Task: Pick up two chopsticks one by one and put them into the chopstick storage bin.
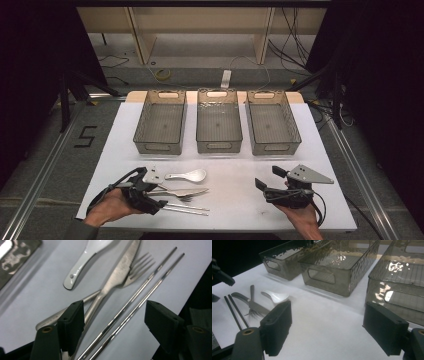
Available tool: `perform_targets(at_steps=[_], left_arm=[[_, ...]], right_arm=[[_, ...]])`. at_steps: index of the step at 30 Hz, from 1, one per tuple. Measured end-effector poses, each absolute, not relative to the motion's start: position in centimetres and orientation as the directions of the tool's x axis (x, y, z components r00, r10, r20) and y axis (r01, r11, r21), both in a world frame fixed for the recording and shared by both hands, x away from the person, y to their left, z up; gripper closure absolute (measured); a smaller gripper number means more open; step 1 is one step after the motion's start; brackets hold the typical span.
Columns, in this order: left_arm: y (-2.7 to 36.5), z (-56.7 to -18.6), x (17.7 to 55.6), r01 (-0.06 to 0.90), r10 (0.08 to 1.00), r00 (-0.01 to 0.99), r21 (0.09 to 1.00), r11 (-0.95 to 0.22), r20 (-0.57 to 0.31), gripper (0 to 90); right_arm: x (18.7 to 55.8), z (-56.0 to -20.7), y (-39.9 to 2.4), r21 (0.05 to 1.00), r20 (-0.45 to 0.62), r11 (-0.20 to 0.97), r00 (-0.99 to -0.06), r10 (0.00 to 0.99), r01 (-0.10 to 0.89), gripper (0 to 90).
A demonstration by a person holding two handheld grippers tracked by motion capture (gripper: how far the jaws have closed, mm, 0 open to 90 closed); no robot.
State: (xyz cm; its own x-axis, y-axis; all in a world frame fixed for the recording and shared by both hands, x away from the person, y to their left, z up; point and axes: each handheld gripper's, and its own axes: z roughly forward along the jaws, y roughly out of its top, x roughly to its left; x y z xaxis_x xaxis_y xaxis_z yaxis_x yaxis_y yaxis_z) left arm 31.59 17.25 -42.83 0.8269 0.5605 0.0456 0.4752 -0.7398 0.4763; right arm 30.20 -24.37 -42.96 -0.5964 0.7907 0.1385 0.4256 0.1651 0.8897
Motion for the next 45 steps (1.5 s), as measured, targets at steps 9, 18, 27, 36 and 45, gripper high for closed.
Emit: perform_targets(at_steps=[9, 18, 27, 36, 45], left_arm=[[17.0, -44.6, 31.2, 0.445, 0.499, 0.865, 0.377, -0.812, 0.054, 37.5], [16.7, -45.6, 31.2, 0.414, 0.457, 0.886, 0.314, -0.855, 0.076, 48.6], [16.9, -46.1, 31.5, 0.392, 0.429, 0.901, 0.306, -0.867, 0.061, 54.9], [16.8, -46.2, 31.5, 0.383, 0.412, 0.909, 0.273, -0.882, 0.057, 61.0], [16.7, -46.3, 31.7, 0.396, 0.414, 0.910, 0.240, -0.886, 0.028, 68.1]], right_arm=[[30.2, -43.0, -24.3, 0.888, 0.137, 0.170, -0.599, 0.789, 0.427, 24.0], [30.3, -43.0, -24.3, 0.883, 0.136, 0.176, -0.597, 0.790, 0.434, 24.3], [30.3, -43.1, -24.3, 0.882, 0.138, 0.178, -0.599, 0.789, 0.437, 24.5], [30.3, -43.1, -24.2, 0.878, 0.136, 0.185, -0.602, 0.787, 0.441, 24.8], [30.4, -43.2, -24.1, 0.873, 0.135, 0.193, -0.602, 0.787, 0.448, 25.0]])
